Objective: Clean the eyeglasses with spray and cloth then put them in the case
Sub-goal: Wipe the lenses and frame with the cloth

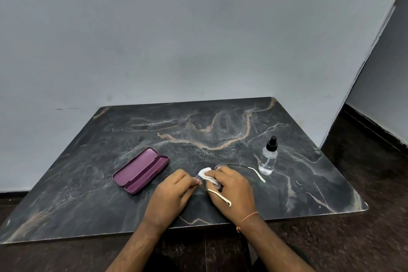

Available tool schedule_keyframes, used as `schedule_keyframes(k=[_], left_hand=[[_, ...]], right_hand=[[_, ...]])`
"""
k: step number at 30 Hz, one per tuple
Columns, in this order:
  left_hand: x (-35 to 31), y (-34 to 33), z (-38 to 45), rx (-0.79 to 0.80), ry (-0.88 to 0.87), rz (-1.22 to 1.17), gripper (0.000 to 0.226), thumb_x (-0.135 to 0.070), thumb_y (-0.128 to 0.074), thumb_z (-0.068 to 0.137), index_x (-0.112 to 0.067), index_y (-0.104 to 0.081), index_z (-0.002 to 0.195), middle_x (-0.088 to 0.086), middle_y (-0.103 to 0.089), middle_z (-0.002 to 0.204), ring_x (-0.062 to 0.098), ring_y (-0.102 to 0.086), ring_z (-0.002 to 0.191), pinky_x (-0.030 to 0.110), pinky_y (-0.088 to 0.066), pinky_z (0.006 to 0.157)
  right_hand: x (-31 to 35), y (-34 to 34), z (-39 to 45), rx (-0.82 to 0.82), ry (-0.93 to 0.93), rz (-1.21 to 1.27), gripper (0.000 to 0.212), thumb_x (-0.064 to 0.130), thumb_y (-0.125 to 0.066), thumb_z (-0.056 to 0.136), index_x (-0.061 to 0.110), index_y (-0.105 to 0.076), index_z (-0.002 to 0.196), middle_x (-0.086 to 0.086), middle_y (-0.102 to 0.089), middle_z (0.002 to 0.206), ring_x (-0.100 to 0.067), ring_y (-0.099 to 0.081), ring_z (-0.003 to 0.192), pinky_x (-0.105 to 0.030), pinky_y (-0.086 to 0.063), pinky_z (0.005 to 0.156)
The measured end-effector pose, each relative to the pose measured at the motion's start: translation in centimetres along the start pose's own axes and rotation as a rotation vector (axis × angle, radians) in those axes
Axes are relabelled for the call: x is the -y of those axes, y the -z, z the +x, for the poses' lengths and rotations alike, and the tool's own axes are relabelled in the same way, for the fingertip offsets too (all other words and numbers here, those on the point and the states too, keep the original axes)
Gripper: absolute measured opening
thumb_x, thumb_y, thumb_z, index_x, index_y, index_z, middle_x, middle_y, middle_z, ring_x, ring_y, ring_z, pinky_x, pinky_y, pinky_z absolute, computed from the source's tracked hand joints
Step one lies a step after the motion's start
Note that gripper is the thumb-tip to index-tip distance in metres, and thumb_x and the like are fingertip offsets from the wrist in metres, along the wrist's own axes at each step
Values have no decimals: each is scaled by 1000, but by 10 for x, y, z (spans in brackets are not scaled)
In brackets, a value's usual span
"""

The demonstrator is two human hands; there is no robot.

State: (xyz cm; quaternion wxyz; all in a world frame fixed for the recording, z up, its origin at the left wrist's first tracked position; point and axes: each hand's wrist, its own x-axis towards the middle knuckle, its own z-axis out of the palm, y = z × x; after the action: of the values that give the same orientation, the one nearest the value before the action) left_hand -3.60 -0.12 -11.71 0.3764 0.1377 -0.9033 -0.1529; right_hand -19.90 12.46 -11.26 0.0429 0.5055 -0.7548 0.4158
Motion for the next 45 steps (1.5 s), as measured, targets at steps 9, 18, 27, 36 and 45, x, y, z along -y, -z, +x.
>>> schedule_keyframes(k=[9, 18, 27, 36, 45], left_hand=[[-1, 1, 0, 10, 15, 54, 29, -32, -60, 104, -10, -78, 96, 0, -67, 91, 18, -70, 79, 36, -58, 71], [-5, 3, 2, 26, 1, 55, 30, -33, -60, 103, -10, -79, 95, 1, -67, 89, 19, -70, 78, 35, -57, 70], [-4, 4, 2, 19, 14, 34, 28, -32, -62, 102, -11, -79, 96, 0, -68, 89, 18, -70, 78, 33, -57, 72], [-1, 3, 1, 48, -4, 37, 27, -31, -61, 102, -12, -79, 98, -1, -69, 91, 19, -72, 81, 35, -59, 73], [-1, 3, 2, 30, 0, 20, 29, -33, -61, 103, -12, -80, 97, -1, -72, 92, 19, -74, 83, 38, -62, 73]], right_hand=[[-4, 1, -1, 73, 65, 66, 25, 49, -63, 95, 42, -79, 113, 12, -56, 78, -2, -55, 72, -22, -46, 64], [-4, -1, 2, 42, -1, 71, 24, 41, -69, 95, 42, -79, 117, 13, -60, 84, 2, -58, 72, -13, -42, 67], [-1, -1, 2, 28, -44, 71, 23, 41, -69, 96, 43, -80, 116, 10, -62, 81, -4, -62, 73, -27, -53, 69], [0, 4, 0, 141, 38, 177, 30, 42, -64, 96, 51, -75, 122, 15, -59, 79, 0, -58, 71, -22, -51, 68], [-4, -1, 5, 30, -55, 90, 26, 36, -68, 98, 40, -80, 121, 14, -57, 80, -1, -55, 71, -20, -46, 69]])
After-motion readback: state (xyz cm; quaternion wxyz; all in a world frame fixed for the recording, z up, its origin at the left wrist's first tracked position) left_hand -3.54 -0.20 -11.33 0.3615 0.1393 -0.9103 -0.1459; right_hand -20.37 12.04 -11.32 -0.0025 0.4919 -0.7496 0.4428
